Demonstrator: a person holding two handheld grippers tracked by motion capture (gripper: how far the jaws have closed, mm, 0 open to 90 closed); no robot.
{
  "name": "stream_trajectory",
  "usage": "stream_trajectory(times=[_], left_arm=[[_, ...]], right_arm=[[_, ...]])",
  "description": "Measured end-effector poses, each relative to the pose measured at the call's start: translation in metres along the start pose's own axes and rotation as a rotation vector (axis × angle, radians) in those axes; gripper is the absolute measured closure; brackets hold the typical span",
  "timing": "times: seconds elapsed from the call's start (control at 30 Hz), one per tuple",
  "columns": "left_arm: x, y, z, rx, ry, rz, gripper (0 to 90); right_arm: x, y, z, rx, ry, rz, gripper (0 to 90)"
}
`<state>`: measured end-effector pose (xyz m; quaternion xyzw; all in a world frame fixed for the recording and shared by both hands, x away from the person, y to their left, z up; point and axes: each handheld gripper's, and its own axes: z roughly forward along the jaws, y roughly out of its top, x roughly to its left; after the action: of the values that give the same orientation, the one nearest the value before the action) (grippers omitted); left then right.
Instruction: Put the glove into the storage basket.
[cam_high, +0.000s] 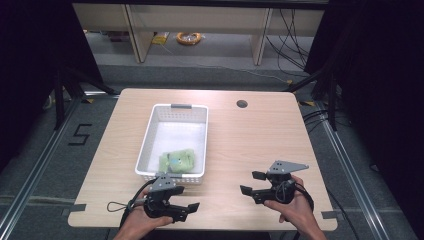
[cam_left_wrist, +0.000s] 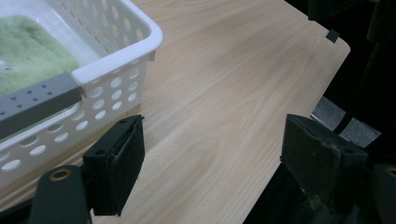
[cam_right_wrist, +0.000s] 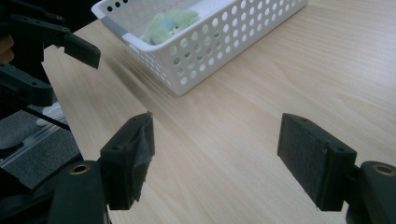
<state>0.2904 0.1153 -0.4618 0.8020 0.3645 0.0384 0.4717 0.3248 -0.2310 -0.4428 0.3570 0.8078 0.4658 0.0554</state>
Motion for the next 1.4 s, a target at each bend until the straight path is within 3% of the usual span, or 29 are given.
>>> stream_trajectory(times=[0.07, 0.1, 0.13, 0.2, 0.23, 0.27, 0.33, 0.37, 0.4, 0.43, 0.5, 0.53, 0.73, 0.8, 0.87, 0.97, 1.0, 1.03, 1.07, 1.1, 1.13, 1.17, 1.2, 1.27, 1.3, 1.33, 1.37, 1.4], left_arm=[[0.0, -0.003, 0.001, -0.011, 0.0, 0.006, 20.3], [0.0, -0.005, 0.0, -0.005, 0.002, 0.014, 20.2], [0.0, -0.007, 0.0, -0.006, -0.007, 0.01, 20.0], [0.001, -0.013, 0.0, -0.009, -0.009, -0.009, 19.7], [0.001, -0.015, 0.0, -0.009, -0.004, -0.013, 19.7], [0.001, -0.017, -0.001, -0.002, 0.002, -0.009, 19.5], [0.003, -0.022, -0.001, 0.004, 0.003, -0.005, 19.5], [0.002, -0.023, -0.001, 0.003, 0.006, -0.012, 19.5], [0.002, -0.025, 0.0, 0.001, 0.004, -0.015, 19.5], [0.002, -0.026, 0.0, 0.003, 0.008, -0.015, 19.4], [0.001, -0.029, 0.001, 0.012, 0.016, -0.017, 19.5], [0.0, -0.031, 0.002, 0.01, 0.017, -0.012, 19.5], [-0.003, -0.04, 0.002, 0.035, 0.027, 0.018, 19.3], [-0.004, -0.042, 0.002, 0.039, 0.022, 0.026, 19.2], [-0.005, -0.043, 0.002, 0.032, 0.025, 0.028, 18.4], [-0.005, -0.046, 0.002, 0.037, 0.021, 0.049, 18.2], [-0.006, -0.047, 0.002, 0.04, 0.013, 0.031, 17.9], [-0.006, -0.048, 0.001, 0.052, 0.018, 0.051, 17.4], [-0.007, -0.049, 0.002, 0.033, 0.005, 0.051, 16.6], [-0.006, -0.049, 0.0, 0.058, 0.014, 0.075, 16.4], [-0.008, -0.05, 0.001, 0.043, 0.006, 0.069, 16.4], [-0.009, -0.05, 0.0, 0.06, 0.008, 0.059, 16.4], [-0.01, -0.052, 0.0, 0.064, 0.019, 0.067, 16.4], [-0.012, -0.053, 0.0, 0.064, 0.007, 0.064, 16.3], [-0.011, -0.052, -0.001, 0.084, 0.014, 0.094, 16.2], [-0.013, -0.054, 0.001, 0.056, 0.009, 0.055, 16.2], [-0.012, -0.053, 0.0, 0.06, 0.01, 0.075, 16.0], [-0.01, -0.053, -0.001, 0.073, 0.017, 0.088, 16.0]], right_arm=[[0.002, -0.004, -0.002, 0.01, -0.004, 0.012, 26.6], [0.001, -0.006, -0.001, 0.002, 0.002, -0.025, 26.1], [0.004, -0.009, -0.002, 0.018, -0.003, 0.005, 26.1], [0.004, -0.014, -0.002, 0.012, 0.006, -0.018, 25.5], [0.007, -0.017, -0.002, 0.016, 0.008, 0.014, 25.5], [0.006, -0.018, -0.003, 0.011, 0.006, -0.019, 25.4], [0.006, -0.023, -0.004, 0.008, 0.001, -0.023, 25.3], [0.009, -0.026, -0.006, 0.025, -0.012, 0.002, 25.2], [0.006, -0.027, -0.005, 0.014, 0.007, -0.016, 25.0], [0.009, -0.03, -0.006, 0.026, 0.0, 0.01, 24.7], [0.009, -0.035, -0.007, 0.028, -0.014, 0.007, 24.1], [0.007, -0.036, -0.006, 0.027, 0.002, -0.01, 24.1], [0.008, -0.048, -0.005, 0.046, -0.02, -0.022, 23.4], [0.011, -0.053, -0.005, 0.063, -0.032, 0.009, 22.4], [0.008, -0.056, -0.004, 0.06, -0.039, -0.041, 21.9], [0.01, -0.062, -0.003, 0.095, -0.025, -0.027, 21.7], [0.012, -0.064, -0.004, 0.095, -0.042, -0.019, 21.6], [0.012, -0.065, -0.004, 0.095, -0.041, -0.033, 21.5], [0.014, -0.067, -0.005, 0.104, -0.036, -0.027, 21.4], [0.013, -0.069, -0.005, 0.105, -0.036, -0.04, 21.3], [0.014, -0.07, -0.004, 0.116, -0.017, -0.032, 21.1], [0.015, -0.072, -0.006, 0.126, -0.04, -0.046, 20.9], [0.018, -0.073, -0.006, 0.132, -0.042, -0.023, 20.9], [0.017, -0.075, -0.005, 0.127, -0.042, -0.048, 20.8], [0.018, -0.076, -0.006, 0.137, -0.04, -0.043, 20.8], [0.02, -0.077, -0.006, 0.149, -0.03, -0.02, 20.6], [0.018, -0.077, -0.004, 0.139, -0.026, -0.05, 19.9], [0.017, -0.077, -0.003, 0.145, -0.022, -0.049, 19.7]])
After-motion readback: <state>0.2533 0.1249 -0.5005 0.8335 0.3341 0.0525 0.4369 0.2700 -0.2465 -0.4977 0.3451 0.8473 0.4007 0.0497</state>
